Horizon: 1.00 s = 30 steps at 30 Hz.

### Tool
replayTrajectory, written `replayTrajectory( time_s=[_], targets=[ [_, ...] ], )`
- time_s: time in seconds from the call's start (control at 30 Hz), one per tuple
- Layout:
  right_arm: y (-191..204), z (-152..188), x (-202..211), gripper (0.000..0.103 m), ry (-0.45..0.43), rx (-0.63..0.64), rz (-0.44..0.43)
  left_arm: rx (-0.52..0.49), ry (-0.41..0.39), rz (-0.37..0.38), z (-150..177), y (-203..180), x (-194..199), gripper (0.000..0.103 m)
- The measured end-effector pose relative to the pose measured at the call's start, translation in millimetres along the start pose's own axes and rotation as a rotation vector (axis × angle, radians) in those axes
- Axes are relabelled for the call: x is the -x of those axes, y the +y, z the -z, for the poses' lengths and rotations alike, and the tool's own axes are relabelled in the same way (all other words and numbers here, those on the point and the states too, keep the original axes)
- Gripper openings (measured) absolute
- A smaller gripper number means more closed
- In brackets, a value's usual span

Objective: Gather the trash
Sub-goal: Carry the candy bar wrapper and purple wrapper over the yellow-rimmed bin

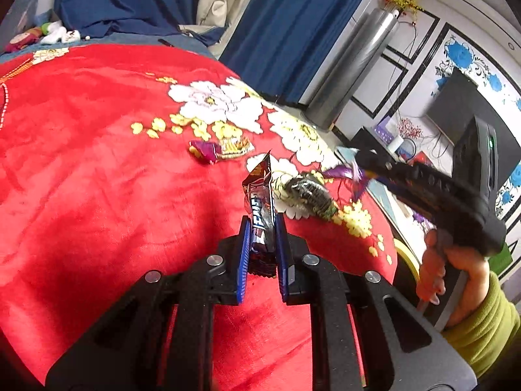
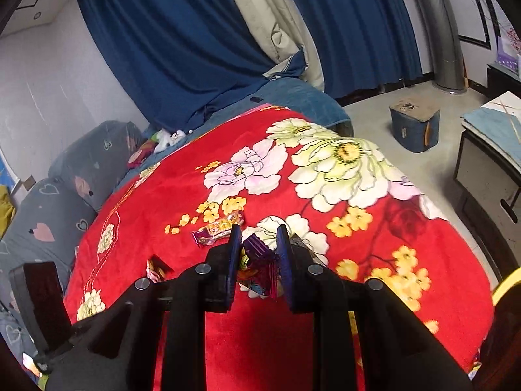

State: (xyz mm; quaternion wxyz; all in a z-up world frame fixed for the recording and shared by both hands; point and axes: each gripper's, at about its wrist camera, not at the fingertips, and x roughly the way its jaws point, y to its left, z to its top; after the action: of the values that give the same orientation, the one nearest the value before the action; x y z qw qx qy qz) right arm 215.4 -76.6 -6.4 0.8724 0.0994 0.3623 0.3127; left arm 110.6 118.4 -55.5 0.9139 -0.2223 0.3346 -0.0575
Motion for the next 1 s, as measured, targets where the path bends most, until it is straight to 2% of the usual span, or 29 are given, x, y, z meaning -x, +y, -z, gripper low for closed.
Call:
replayTrajectory(
  time_s=[0.37,1.0],
  targets=[
    [-15,12,45,0.022,-0.052,-0.007,0.018,-0.047,-0.052,0.037,-4,-26,13,0.009],
    [-73,44,126,0.022,-0.114,-0.045,0.137,-0.158,-0.061,0.121,15,-87,12,0.009]
  ],
)
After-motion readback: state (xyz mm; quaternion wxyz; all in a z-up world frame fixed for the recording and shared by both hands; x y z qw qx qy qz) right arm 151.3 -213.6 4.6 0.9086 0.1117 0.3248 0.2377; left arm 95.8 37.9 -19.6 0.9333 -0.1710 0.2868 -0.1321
